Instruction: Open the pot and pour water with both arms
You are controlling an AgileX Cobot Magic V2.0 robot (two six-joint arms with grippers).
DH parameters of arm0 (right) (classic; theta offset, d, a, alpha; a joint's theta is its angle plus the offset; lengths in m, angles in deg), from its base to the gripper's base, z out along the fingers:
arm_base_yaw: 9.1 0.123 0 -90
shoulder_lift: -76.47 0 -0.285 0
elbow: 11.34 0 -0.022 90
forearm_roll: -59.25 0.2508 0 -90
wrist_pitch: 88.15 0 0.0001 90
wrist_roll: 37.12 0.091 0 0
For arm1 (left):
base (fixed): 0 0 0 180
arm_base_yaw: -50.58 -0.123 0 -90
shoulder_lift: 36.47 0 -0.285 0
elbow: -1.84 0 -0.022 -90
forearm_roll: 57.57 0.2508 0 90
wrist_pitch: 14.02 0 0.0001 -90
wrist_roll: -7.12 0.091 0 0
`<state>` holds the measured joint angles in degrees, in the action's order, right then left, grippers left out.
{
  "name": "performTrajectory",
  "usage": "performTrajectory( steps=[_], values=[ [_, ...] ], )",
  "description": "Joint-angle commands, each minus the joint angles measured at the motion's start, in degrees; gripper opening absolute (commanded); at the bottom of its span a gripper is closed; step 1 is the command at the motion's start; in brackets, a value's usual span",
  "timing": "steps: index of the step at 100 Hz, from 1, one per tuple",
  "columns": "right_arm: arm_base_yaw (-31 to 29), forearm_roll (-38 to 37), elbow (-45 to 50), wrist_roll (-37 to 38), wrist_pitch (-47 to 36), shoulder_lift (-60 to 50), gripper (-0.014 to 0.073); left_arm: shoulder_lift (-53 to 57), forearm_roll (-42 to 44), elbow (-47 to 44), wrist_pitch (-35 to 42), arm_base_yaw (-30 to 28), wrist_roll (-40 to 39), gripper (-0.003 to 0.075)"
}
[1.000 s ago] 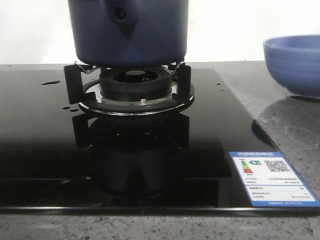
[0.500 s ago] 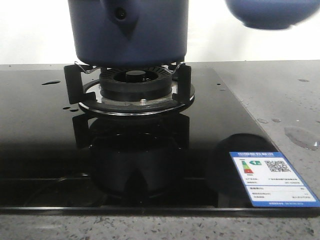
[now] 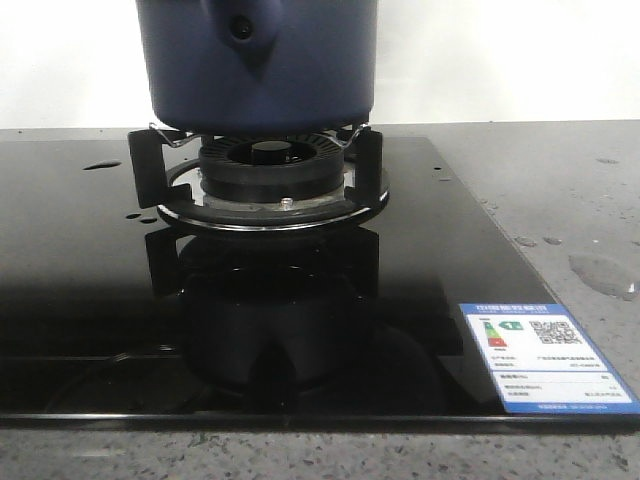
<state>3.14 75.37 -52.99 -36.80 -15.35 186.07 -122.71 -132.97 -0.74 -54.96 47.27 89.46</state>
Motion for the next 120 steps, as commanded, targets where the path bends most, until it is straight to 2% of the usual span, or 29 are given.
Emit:
performTrajectory(
  steps=[1, 30, 73, 86, 120],
  values=[
    [1.23, 1.97, -4.00, 0.60, -0.11, -0.93, -0.0055, 2.09, -3.94, 2.22, 1.90, -0.11, -0.64, 0.0368],
    [4.71, 2.73, -7.27, -0.33, -6.24, 2.09, -0.0055, 2.09, -1.68, 2.22, 4.65, -0.37, -2.07, 0.0368],
    [10.17, 0.06, -4.27, -6.88, -22.16, 1.98, -0.0055, 2.09, -1.70, 2.22, 1.50, -7.02, -5.20, 0.0368],
    [10.81, -0.40, 1.95, -9.30, -30.11, 0.15, -0.0055, 2.09, -1.70, 2.22, 0.86, -7.69, -5.20, 0.0368],
    [13.72, -0.49, 28.77, -15.08, -63.66, -10.48, -0.0055, 2.09, -1.70, 2.22, -0.03, -7.77, -5.20, 0.0368]
  ],
)
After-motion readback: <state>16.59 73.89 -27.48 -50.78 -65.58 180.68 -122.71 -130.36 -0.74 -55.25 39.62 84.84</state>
